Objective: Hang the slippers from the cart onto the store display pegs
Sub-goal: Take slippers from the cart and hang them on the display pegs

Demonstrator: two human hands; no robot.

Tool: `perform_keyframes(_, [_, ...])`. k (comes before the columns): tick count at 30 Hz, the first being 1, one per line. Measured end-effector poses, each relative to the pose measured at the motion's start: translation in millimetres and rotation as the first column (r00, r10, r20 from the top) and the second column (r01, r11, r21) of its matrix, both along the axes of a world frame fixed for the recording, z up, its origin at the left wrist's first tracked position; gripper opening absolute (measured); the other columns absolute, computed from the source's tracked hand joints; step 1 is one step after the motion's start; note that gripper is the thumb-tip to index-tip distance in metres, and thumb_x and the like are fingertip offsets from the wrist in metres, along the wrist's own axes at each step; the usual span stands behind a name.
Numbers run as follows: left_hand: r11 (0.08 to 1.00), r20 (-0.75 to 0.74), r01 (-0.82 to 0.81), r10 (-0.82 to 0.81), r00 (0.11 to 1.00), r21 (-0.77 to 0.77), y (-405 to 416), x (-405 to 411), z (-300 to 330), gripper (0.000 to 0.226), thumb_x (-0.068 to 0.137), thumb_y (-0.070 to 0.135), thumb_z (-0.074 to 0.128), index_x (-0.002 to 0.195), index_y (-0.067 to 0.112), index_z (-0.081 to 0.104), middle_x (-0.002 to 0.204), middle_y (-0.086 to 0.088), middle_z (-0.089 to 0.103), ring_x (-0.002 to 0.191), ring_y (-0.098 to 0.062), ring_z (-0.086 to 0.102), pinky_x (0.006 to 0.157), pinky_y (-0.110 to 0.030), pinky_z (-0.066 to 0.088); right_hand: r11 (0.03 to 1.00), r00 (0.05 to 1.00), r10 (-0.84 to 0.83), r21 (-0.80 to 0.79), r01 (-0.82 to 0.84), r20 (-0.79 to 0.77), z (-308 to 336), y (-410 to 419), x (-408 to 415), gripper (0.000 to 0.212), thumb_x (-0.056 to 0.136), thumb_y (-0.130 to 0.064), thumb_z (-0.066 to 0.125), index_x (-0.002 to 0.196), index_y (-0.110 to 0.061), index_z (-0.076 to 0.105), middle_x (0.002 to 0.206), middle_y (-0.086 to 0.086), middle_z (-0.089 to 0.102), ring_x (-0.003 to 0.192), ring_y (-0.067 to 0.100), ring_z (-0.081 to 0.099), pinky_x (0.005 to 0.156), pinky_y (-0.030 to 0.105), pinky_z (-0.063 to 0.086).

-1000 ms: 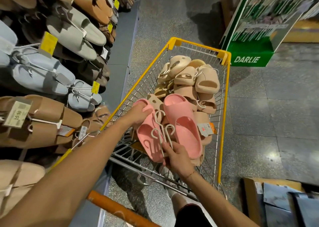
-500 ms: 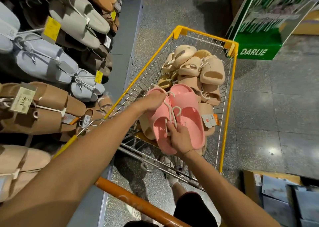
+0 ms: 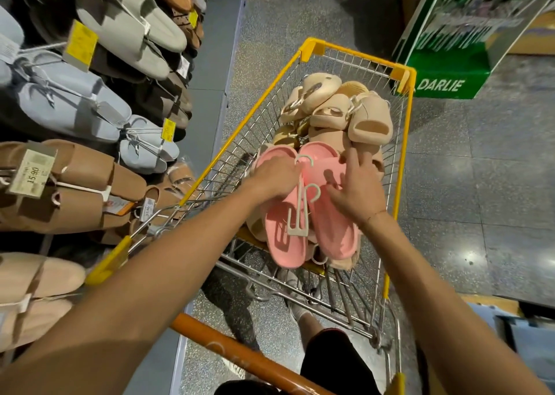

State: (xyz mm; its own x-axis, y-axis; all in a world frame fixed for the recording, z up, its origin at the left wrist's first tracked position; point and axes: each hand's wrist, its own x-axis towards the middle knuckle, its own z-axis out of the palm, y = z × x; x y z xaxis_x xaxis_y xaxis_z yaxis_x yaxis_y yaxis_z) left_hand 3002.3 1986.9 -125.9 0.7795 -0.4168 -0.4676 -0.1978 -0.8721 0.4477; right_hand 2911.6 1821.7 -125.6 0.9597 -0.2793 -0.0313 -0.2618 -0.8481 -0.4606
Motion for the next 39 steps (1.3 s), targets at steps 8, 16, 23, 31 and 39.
perform_keyframes(8, [0.945,0.176,0.132,-0.191,0.966,0.3,-30.1,-7.8,16.4,0.036,0.101,0.025,0.04,0.111,0.007,0.07,0.116,-0.016,0.069,0.105,-0.036,0.064,0.079,-0.038,0.043,0.973,0.971,0.229,0.045,-0.226,-0.071,-5.1,-16.7,36.0,0.016,0.084,-0.012,0.064,0.092,-0.006,0.051,0.087,0.014,0.056,0.073,0.035,0.054,0.058,0.035,0.032])
perform_keyframes(16, [0.894,0.249,0.103,-0.23,0.941,0.437,-36.7,-8.5,26.4,0.033,0.102,0.025,0.041,0.115,0.012,0.069,0.119,-0.011,0.069,0.109,-0.031,0.065,0.084,-0.037,0.049,0.969,0.967,0.236,-0.044,-0.241,-0.095,12.1,1.0,23.7,0.025,0.086,-0.016,0.065,0.084,-0.014,0.04,0.081,0.014,0.056,0.068,0.037,0.054,0.055,0.036,0.033])
perform_keyframes(23, [0.79,0.249,0.157,-0.365,0.897,0.593,-48.9,-4.3,39.5,0.028,0.098,0.011,0.048,0.117,0.014,0.069,0.122,-0.005,0.068,0.111,-0.026,0.065,0.072,-0.032,0.042,0.944,0.946,0.256,-0.158,-0.289,-0.201,37.6,9.9,35.8,0.021,0.092,-0.015,0.055,0.109,-0.003,0.056,0.099,0.02,0.064,0.09,0.038,0.063,0.061,0.038,0.036])
perform_keyframes(31, [0.875,0.286,0.111,-0.271,0.919,0.471,-34.6,15.3,54.0,0.029,0.096,0.014,0.047,0.114,0.008,0.07,0.116,-0.011,0.07,0.106,-0.029,0.067,0.073,-0.032,0.044,0.844,0.839,0.484,-0.122,-0.523,-0.248,31.3,40.5,-9.3,0.019,0.097,-0.006,0.051,0.116,-0.004,0.051,0.1,0.015,0.061,0.087,0.034,0.064,0.074,0.046,0.056])
perform_keyframes(39, [0.962,0.425,0.152,-0.238,0.873,0.226,-5.5,12.5,52.6,0.035,0.1,0.015,0.038,0.068,0.012,0.05,0.076,-0.01,0.061,0.067,-0.03,0.054,0.059,-0.038,0.042,0.876,0.878,0.478,0.077,-0.477,-0.008,62.5,1.8,-10.1,0.026,0.094,-0.04,0.058,0.084,-0.02,0.043,0.078,-0.003,0.052,0.07,0.018,0.049,0.059,0.035,0.041])
